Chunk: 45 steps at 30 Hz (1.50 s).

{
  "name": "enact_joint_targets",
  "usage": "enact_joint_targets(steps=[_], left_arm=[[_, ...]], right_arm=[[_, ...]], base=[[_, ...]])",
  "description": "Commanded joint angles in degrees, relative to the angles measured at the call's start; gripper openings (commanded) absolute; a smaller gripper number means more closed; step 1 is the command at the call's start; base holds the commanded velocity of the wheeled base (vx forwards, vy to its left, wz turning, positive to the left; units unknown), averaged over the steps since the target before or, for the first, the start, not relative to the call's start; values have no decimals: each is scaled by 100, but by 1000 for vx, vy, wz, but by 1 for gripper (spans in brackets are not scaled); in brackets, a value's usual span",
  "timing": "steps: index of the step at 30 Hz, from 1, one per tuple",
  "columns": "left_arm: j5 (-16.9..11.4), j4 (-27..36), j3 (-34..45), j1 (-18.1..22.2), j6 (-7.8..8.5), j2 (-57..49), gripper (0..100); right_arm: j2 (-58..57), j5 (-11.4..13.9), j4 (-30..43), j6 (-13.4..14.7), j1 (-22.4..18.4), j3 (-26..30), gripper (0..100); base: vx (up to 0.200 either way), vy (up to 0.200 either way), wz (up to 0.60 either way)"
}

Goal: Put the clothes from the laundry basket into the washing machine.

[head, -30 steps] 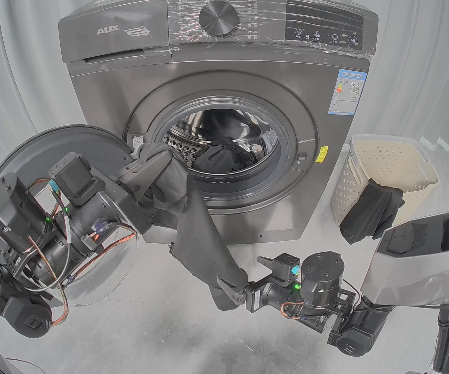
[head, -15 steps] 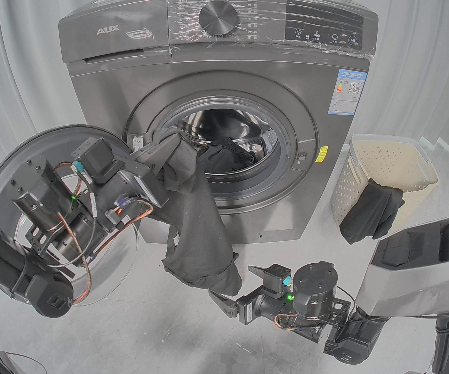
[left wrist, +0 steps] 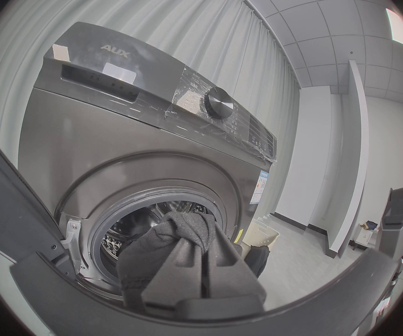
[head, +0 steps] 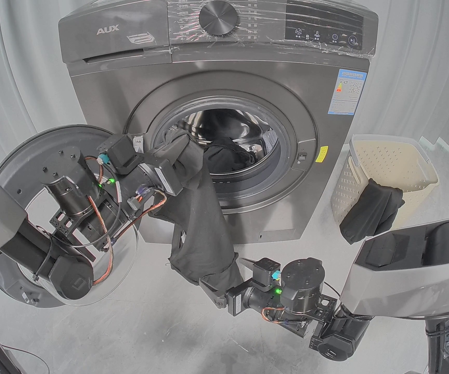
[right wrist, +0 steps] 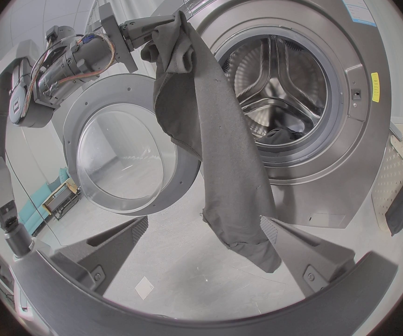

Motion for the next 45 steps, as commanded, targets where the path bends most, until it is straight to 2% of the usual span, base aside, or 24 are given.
enact_joint_targets(steps=[1, 9, 19, 30, 32, 39, 43, 45], left_arm=[[36, 157, -248, -34, 0, 46, 0], [115, 605, -793, -60, 0, -15, 0], [177, 763, -1039, -130, 0, -85, 0], [195, 755, -1048, -139, 0, -85, 0], [195, 755, -1039, -148, 0, -85, 0], [195, 755, -1039, -201, 0, -85, 0], [195, 719, -1013, -201, 0, -94, 0], [195, 719, -995, -201, 0, -147, 0]], right_arm=[[258, 9, 23, -40, -32, -180, 100], [794, 53, 182, -216, -32, -1007, 100], [1787, 150, 454, -400, -445, -2466, 100], [2270, 220, 480, -418, -515, -2896, 100], [2428, 317, 577, -515, -541, -3230, 100], [2754, 317, 902, -541, -541, -3819, 100], [3044, 246, 1060, -559, -638, -4505, 100], [3105, 220, 1060, -550, -656, -4672, 100]], base=[[0, 0, 0], [0, 0, 0], [0, 0, 0], [0, 0, 0], [0, 0, 0], [0, 0, 0], [0, 0, 0], [0, 0, 0]])
